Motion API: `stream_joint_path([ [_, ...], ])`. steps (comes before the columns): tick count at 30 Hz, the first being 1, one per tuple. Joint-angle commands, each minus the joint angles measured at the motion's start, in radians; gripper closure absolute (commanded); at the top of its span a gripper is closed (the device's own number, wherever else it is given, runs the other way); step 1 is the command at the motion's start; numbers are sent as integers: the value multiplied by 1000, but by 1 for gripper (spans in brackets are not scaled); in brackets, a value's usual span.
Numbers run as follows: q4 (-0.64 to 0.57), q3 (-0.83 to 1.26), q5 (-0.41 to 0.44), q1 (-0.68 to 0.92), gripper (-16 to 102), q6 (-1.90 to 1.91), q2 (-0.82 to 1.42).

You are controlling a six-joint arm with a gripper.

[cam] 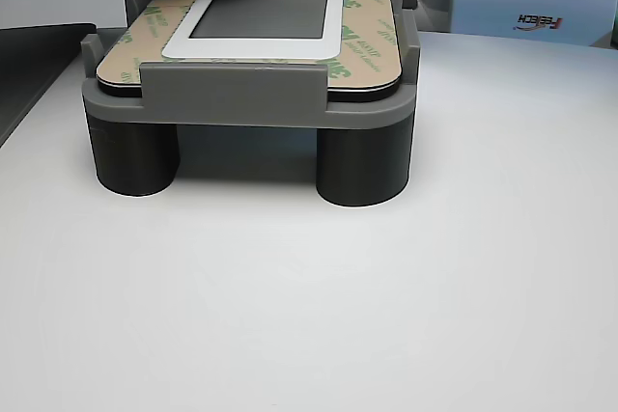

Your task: Peel off protective film from adhesive tape.

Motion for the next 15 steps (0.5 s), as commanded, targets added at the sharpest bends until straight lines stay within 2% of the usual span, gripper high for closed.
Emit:
stream_joint_path([
  [1, -11, -21, 3, -5, 97, -2, 17],
  [15, -28, -2, 12, 8, 97, 5, 12],
])
